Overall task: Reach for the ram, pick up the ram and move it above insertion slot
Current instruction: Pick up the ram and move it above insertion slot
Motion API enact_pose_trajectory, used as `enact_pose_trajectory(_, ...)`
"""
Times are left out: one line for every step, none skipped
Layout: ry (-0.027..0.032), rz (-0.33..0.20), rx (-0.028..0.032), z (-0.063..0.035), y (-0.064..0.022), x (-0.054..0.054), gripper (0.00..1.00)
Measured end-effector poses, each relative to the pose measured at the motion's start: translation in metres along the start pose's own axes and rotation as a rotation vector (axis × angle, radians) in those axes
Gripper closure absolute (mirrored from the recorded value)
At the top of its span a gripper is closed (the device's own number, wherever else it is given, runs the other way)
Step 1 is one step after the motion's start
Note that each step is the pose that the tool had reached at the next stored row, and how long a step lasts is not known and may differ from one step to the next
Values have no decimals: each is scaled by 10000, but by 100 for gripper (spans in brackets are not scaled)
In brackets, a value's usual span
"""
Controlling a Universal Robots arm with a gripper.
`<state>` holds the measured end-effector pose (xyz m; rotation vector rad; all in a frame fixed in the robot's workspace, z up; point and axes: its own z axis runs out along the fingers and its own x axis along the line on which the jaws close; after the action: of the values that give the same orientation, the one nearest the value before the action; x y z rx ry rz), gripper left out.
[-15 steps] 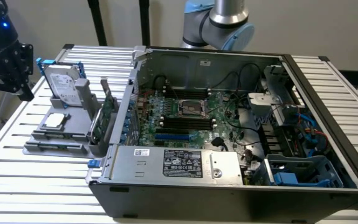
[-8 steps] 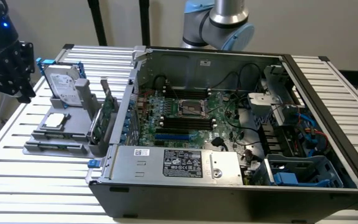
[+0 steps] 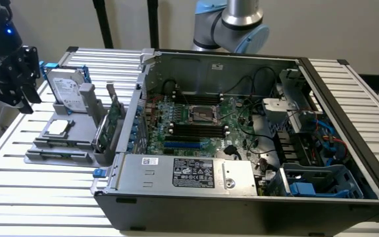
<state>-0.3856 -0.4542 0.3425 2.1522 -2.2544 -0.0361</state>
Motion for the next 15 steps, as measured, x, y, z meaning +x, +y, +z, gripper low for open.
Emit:
enact_pose_trajectory(0, 0, 0, 17, -2, 0, 64)
enact_pose_trajectory(0, 0, 0, 36, -5, 0, 64)
enact_pose_trajectory(-1, 0, 0, 54, -7, 0, 64)
enact_pose_trajectory(-1, 0, 0, 72, -9, 0, 64)
enact_pose_trajectory(0, 0, 1, 90, -11, 0, 64)
enact_pose_trajectory(0, 0, 0, 108, -14, -1, 64)
enact_pose_trajectory(0, 0, 0, 126, -16, -1, 64)
enact_pose_trajectory(0, 0, 0, 144, -18, -1, 64)
enact_pose_trajectory(-1, 0, 1, 163, -20, -1, 64)
enact_pose_trajectory(-1, 1, 1, 181, -23, -1, 64)
enact_pose_trajectory(0, 0, 0, 199, -25, -1, 64)
enact_pose_trajectory(0, 0, 0, 217, -27, -1, 64)
enact_pose_trajectory(-1, 0, 0, 235, -30, -1, 64)
enact_pose_trajectory(1, 0, -1, 253, -32, -1, 64)
enact_pose_trajectory(0, 1, 0, 271, -33, -1, 64)
